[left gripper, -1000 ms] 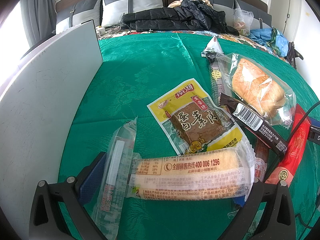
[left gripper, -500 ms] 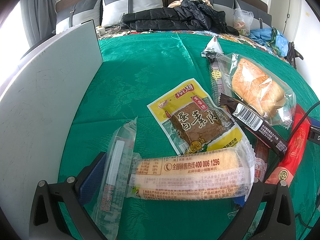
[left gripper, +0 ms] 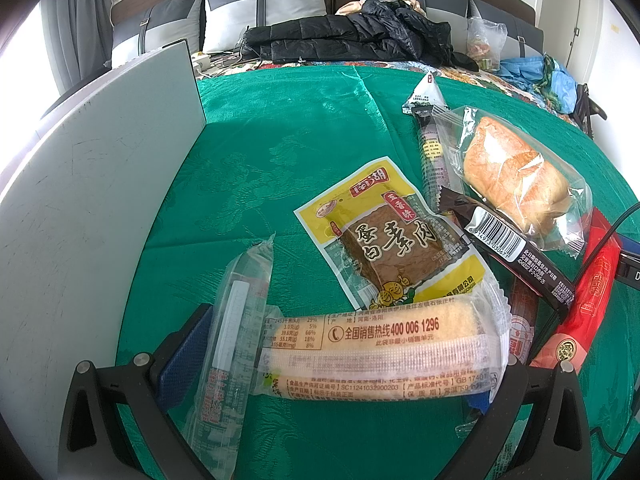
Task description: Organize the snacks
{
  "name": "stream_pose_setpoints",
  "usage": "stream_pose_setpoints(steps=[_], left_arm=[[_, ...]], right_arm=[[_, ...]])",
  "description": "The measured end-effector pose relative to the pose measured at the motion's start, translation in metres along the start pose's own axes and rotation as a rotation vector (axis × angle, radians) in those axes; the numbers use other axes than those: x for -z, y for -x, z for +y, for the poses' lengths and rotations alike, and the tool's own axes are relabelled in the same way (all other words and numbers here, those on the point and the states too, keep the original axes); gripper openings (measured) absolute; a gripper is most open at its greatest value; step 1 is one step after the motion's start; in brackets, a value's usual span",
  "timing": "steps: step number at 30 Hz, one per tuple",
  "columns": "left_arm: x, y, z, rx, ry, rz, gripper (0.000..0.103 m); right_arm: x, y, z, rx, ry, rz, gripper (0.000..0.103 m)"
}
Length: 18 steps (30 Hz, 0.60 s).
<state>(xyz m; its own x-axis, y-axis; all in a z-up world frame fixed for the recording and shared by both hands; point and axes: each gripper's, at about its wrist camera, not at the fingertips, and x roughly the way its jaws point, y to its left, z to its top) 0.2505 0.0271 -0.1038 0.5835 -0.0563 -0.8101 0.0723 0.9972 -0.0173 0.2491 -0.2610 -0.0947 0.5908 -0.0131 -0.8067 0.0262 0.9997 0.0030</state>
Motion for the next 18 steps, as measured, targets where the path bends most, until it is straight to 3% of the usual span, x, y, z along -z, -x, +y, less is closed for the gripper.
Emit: stream_pose_setpoints(steps=[18], left_arm=[[0.0000,0.0001,-0.0001,0.000,0.000,0.000,0.103]], right_arm=[[-0.0005,-0.0006,0.0009,0.000,0.000,0.000,0.098]])
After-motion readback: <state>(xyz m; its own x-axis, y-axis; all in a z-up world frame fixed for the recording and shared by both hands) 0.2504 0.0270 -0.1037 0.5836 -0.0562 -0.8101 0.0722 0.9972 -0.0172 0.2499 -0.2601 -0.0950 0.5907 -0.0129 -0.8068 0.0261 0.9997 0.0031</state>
